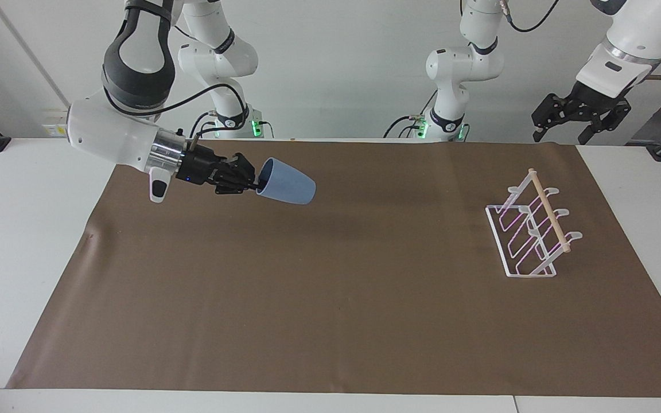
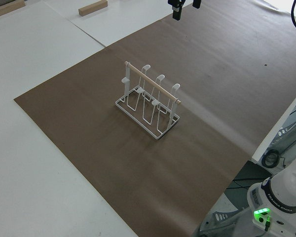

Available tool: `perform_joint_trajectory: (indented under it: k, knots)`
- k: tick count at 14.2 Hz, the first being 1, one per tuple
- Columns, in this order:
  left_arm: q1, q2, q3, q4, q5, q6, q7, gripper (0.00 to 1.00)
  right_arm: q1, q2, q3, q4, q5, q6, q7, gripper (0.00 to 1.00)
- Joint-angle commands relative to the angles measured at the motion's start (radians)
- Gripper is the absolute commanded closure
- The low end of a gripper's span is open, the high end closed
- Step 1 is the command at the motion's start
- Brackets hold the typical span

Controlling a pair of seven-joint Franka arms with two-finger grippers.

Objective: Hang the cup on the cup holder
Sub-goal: 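Lift the blue cup with the right gripper while the left gripper approaches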

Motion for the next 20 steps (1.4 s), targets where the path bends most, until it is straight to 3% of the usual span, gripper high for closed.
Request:
perform_joint_trajectory:
  k: [1,4,7,10,14,20]
  knots:
    - [-0.072,-0.051,-0.005,-0.1,-0.003,0.09,-0.209,0.0,-0.009,-0.078,0.004,-0.126,0.171,0.002,-0.03,1.0]
    - [-0.102,-0.045,-0.006,-0.102,-0.149,0.164,-0.531,0.0,0.018,-0.099,0.004,-0.179,0.301,0.019,-0.046,1.0]
    - [-0.125,-0.03,-0.01,-0.085,-0.335,0.265,-0.789,0.0,0.066,-0.113,0.004,-0.211,0.352,0.08,-0.077,1.0]
    - [-0.165,0.002,-0.034,-0.05,-0.376,0.32,-1.057,0.0,0.121,-0.113,0.004,-0.229,0.358,0.16,-0.099,1.0]
    - [-0.191,0.082,-0.12,0.041,-0.381,0.331,-1.378,0.0,0.14,-0.121,0.004,-0.252,0.36,0.177,-0.123,1.0]
    - [-0.263,0.18,-0.14,0.107,-0.441,0.44,-1.759,0.0,0.144,-0.121,0.004,-0.277,0.362,0.18,-0.152,1.0]
